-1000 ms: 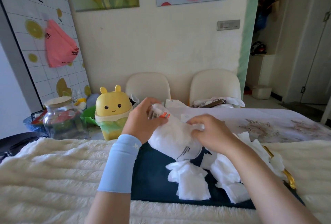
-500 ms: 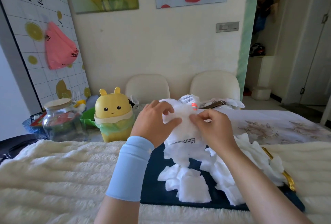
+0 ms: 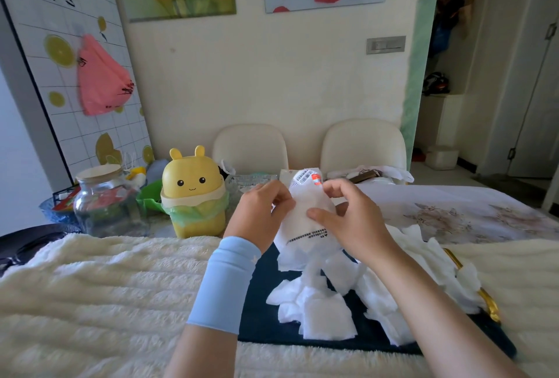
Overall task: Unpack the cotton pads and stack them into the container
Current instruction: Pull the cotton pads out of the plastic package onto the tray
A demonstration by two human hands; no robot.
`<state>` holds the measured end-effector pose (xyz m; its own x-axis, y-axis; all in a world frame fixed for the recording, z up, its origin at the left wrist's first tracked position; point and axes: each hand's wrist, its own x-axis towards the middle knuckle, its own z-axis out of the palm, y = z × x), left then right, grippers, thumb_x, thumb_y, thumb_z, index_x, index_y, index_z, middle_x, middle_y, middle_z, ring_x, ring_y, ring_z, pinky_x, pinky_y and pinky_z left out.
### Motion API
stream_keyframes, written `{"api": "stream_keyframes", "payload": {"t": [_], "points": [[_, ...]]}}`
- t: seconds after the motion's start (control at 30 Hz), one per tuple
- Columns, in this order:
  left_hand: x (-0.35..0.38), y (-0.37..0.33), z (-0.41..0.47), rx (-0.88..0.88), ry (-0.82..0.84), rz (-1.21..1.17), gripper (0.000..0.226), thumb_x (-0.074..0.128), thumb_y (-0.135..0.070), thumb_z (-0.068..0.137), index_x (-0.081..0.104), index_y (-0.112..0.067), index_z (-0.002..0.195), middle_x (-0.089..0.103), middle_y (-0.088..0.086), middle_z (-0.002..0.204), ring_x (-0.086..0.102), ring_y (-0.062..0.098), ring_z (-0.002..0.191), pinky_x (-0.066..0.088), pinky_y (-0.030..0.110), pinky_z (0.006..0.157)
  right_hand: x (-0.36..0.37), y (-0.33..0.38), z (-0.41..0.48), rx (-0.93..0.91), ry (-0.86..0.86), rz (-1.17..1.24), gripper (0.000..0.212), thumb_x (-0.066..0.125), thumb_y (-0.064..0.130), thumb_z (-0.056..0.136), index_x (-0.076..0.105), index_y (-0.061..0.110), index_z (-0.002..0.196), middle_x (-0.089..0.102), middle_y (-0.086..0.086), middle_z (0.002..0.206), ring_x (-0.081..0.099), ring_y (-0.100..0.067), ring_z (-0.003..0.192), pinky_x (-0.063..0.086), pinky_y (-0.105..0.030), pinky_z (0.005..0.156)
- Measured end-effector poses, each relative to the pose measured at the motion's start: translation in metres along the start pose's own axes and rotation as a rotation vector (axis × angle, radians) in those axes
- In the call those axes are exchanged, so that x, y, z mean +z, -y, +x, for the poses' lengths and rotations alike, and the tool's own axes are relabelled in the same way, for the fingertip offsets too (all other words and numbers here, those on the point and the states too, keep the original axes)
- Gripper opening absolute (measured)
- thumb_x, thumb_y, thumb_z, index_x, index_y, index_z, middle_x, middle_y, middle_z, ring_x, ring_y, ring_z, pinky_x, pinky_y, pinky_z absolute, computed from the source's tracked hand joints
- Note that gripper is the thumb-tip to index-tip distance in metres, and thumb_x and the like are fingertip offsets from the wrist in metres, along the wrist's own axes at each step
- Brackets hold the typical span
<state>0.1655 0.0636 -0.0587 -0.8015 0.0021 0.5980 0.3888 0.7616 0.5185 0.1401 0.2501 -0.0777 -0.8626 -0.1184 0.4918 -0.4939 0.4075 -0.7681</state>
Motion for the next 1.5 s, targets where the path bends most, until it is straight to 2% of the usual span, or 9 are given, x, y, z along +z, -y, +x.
{"api": "stream_keyframes", "payload": {"t": [0.1, 0.27, 0.5, 0.8, 0.9, 1.03, 1.17, 1.33, 1.5], "points": [[0.002, -0.003, -0.001, 0.004, 0.044, 0.008, 0.013, 0.066, -0.017, 0.092, 0.056, -0.022, 0.086, 0.06, -0.004, 0.086, 0.052, 0.012, 0.08, 0.04, 0.021, 0.073, 0.001, -0.001, 0.0, 0.015, -0.048, -0.011, 0.017, 0.085, 0.031, 0.079, 0.068, 0.029, 0.082, 0.065, 0.027, 0.072, 0.057, 0.005, 0.059, 0.039, -0.017, 0.06], [0.002, -0.007, -0.002, -0.078, 0.202, -0.061, 0.027, 0.08, -0.03, 0.078, 0.06, -0.031, 0.096, 0.055, -0.017, 0.092, 0.05, -0.005, 0.08, 0.036, 0.005, 0.07, 0.002, -0.002, -0.002, -0.056, -0.131, -0.178, 0.018, 0.074, 0.038, 0.089, 0.067, 0.025, 0.079, 0.061, 0.017, 0.066, 0.053, -0.003, 0.055, 0.041, -0.029, 0.059], [0.004, -0.005, -0.001, -0.021, 0.08, -0.088, 0.021, 0.081, -0.018, 0.078, 0.061, -0.022, 0.075, 0.055, -0.008, 0.08, 0.048, 0.003, 0.069, 0.035, 0.007, 0.066, 0.007, -0.003, -0.002, -0.174, -0.084, -0.307, 0.036, 0.061, 0.042, 0.098, 0.045, 0.041, 0.066, 0.049, 0.014, 0.068, 0.048, 0.001, 0.063, 0.033, -0.029, 0.06], [0.003, -0.001, -0.001, -0.108, 0.081, -0.015, 0.017, 0.064, -0.019, 0.093, 0.05, -0.018, 0.084, 0.055, -0.004, 0.068, 0.047, 0.011, 0.061, 0.038, 0.014, 0.057, 0.007, -0.004, -0.001, -0.172, -0.055, -0.302, 0.009, 0.074, 0.033, 0.089, 0.069, 0.026, 0.088, 0.064, 0.018, 0.086, 0.052, 0.001, 0.065, 0.041, -0.025, 0.066], [0.006, 0.007, 0.0, -0.22, 0.167, 0.126, 0.009, 0.056, -0.02, 0.097, 0.047, -0.021, 0.1, 0.064, 0.004, 0.087, 0.06, 0.027, 0.079, 0.052, 0.035, 0.074, 0.006, -0.001, -0.004, -0.346, -0.175, -0.399, 0.014, 0.077, 0.024, 0.083, 0.068, 0.024, 0.094, 0.06, 0.014, 0.093, 0.041, 0.002, 0.072, 0.037, -0.022, 0.063], [0.002, 0.022, -0.007, -0.39, 0.289, 0.308, 0.019, 0.051, -0.02, 0.096, 0.042, -0.026, 0.112, 0.062, 0.008, 0.089, 0.059, 0.031, 0.074, 0.054, 0.04, 0.069, -0.004, 0.008, -0.003, -0.333, 0.134, -0.376, 0.016, 0.074, 0.02, 0.081, 0.069, 0.035, 0.077, 0.061, 0.017, 0.079, 0.05, 0.009, 0.07, 0.032, -0.012, 0.064], [-0.002, 0.028, -0.005, -0.239, 0.159, 0.267, 0.022, 0.066, -0.007, 0.088, 0.063, -0.025, 0.101, 0.052, -0.003, 0.114, 0.053, 0.019, 0.096, 0.042, 0.025, 0.082, 0.007, 0.005, -0.005, -0.23, 0.363, -0.496, 0.018, 0.074, 0.024, 0.085, 0.077, 0.032, 0.102, 0.059, 0.022, 0.09, 0.049, 0.005, 0.075, 0.037, -0.021, 0.074], [0.0, 0.027, -0.006, -0.331, 0.385, 0.127, 0.026, 0.052, -0.021, 0.096, 0.075, -0.029, 0.088, 0.067, -0.008, 0.083, 0.058, 0.013, 0.075, 0.046, 0.024, 0.069, 0.013, 0.006, -0.011, -0.107, 0.37, -0.553, 0.035, 0.07, 0.035, 0.09, 0.068, 0.029, 0.125, 0.069, 0.012, 0.114, 0.061, -0.012, 0.104, 0.049, -0.032, 0.091], [0.001, 0.045, -0.005, -0.355, 0.414, 0.128, 0.032, 0.056, -0.022, 0.096, 0.064, -0.022, 0.065, 0.057, -0.006, 0.063, 0.046, 0.014, 0.063, 0.036, 0.02, 0.059, 0.021, 0.012, -0.015, -0.024, 0.467, -0.539, 0.034, 0.073, 0.046, 0.085, 0.067, 0.026, 0.113, 0.062, 0.006, 0.103, 0.06, -0.017, 0.094, 0.048, -0.032, 0.076]]}}
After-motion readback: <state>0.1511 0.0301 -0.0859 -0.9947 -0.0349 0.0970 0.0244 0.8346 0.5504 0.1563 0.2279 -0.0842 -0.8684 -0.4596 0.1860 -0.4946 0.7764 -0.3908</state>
